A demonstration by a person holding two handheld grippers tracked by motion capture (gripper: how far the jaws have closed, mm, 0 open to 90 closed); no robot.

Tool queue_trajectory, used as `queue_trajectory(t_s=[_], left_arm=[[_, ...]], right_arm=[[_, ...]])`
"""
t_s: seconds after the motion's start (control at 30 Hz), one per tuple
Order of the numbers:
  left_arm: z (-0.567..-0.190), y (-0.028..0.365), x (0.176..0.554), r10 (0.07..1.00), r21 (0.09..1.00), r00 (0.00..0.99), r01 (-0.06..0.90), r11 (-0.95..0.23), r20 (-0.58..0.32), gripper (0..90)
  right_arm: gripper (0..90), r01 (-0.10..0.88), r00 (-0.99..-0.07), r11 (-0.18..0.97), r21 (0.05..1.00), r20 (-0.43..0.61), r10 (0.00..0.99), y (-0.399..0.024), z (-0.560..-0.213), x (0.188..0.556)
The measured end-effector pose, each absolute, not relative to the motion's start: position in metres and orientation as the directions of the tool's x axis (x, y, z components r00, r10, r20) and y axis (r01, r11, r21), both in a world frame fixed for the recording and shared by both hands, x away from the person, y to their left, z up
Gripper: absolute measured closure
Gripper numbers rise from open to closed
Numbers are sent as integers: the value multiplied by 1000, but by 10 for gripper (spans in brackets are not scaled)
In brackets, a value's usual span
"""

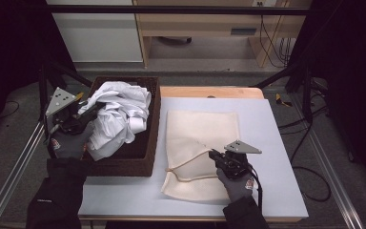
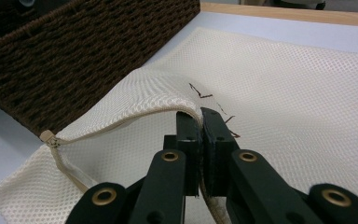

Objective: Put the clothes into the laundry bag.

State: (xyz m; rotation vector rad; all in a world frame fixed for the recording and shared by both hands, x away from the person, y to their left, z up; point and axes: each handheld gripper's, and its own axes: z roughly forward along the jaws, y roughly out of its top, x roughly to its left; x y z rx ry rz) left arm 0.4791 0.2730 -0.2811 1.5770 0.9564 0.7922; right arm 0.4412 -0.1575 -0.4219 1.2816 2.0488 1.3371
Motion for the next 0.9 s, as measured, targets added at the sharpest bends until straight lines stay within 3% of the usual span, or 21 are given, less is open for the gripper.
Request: queue_trajectory(t_s=[0.5,0.9], left_arm=[[-249,265,455,845,995,535,95,-41,-16,802],[-231,228,430,747,996,665,61,-68,10,801]], right_arm=[[873,492,-505,120,862,170,846,-157,-423,445],[872,499,-483,81,863,199,852,-160,-422,463]])
